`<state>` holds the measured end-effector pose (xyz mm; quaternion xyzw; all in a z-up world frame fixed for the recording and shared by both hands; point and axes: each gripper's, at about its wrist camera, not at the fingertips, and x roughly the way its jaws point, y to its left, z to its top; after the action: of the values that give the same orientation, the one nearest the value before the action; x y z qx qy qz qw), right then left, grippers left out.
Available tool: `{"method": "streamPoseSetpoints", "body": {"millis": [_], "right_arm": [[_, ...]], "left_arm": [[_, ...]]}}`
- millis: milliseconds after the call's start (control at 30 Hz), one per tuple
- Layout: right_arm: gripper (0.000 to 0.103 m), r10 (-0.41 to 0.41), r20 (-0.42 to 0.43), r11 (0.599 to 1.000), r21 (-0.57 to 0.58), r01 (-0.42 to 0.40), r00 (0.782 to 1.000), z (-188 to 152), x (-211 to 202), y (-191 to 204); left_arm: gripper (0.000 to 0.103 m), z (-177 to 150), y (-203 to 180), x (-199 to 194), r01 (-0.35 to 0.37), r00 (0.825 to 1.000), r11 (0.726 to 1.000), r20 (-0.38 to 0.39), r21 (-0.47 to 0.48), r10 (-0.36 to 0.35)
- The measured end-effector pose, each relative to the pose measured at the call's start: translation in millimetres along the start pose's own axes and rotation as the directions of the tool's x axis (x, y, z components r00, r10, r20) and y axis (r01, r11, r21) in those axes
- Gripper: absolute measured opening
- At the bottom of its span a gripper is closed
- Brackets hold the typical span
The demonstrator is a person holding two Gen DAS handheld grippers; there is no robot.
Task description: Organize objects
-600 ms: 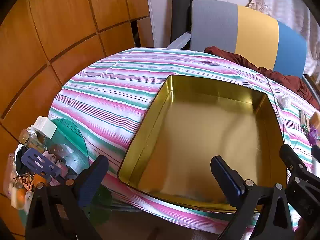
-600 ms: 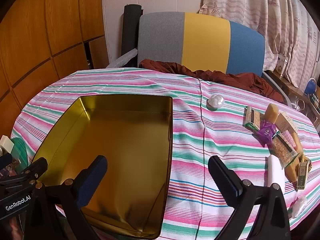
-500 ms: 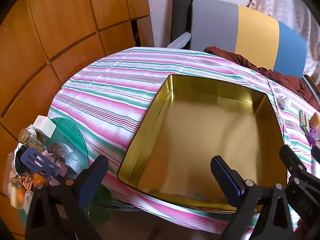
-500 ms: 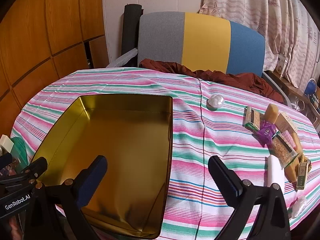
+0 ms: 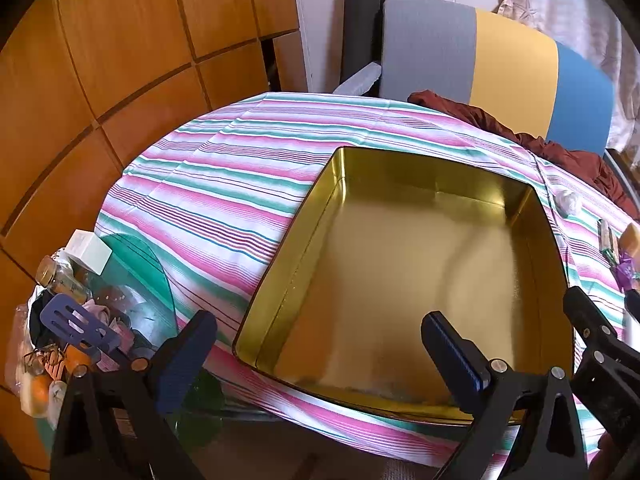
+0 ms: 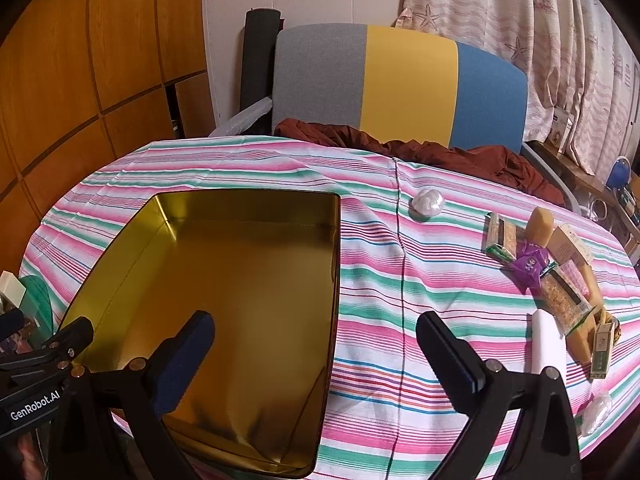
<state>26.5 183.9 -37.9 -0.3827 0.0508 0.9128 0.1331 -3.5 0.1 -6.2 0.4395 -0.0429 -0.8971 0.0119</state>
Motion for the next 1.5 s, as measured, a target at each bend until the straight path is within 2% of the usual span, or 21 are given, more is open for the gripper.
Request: {"method": "streamPoseSetpoints", "body": {"millis": [867, 1067, 1167, 1200, 1267, 1300, 1367, 1400, 1500], "right_arm": [[0.103, 0.004, 0.02, 1.0, 0.002, -0.004, 1.0, 0, -8, -7], [0.103, 0.001, 0.083, 1.0, 0.016, -0.002, 0.997, -2, -19, -27], [0.103, 0.049, 0.154, 0.998, 0.024, -0.054, 0.987, -7, -28, -49], [0.103, 0.068, 0.166, 0.997, 0.027, -0.074, 0.984, -10, -30, -60], [0.103, 0.043, 0.153, 0.998, 0.039, -0.049, 0.987, -15, -31, -75], [0.103, 0.023, 0.145, 0.998, 0.047, -0.03, 0.989, -19, -32, -84], [0.103, -0.03, 0.129, 0.997, 0.074, 0.02, 0.991, -30, -36, -107], [0.103, -0.069, 0.124, 0.993, 0.102, 0.057, 0.99, -37, -39, -122], [0.102, -0.15, 0.108, 0.975, 0.18, 0.129, 0.983, -59, -50, -165]], "left_arm": [[0.103, -2, -4, -3, 0.001, 1.0, 1.0, 0.007, 0.009, -0.001], [0.103, -4, -15, -6, 0.073, 0.997, 0.997, 0.024, 0.033, -0.073], [0.103, -8, -25, -5, 0.139, 0.99, 0.99, 0.003, 0.039, -0.139], [0.103, -11, -31, -4, 0.183, 0.983, 0.982, -0.025, 0.047, -0.182], [0.103, -14, -39, -2, 0.237, 0.97, 0.97, -0.063, 0.057, -0.234], [0.103, -17, -42, -1, 0.28, 0.958, 0.958, -0.08, 0.055, -0.275], [0.103, -24, -49, 0, 0.383, 0.92, 0.923, -0.1, 0.021, -0.38], [0.103, -28, -52, 1, 0.445, 0.89, 0.895, -0.106, -0.018, -0.444], [0.103, -38, -60, 4, 0.55, 0.819, 0.826, -0.116, -0.123, -0.562]]}}
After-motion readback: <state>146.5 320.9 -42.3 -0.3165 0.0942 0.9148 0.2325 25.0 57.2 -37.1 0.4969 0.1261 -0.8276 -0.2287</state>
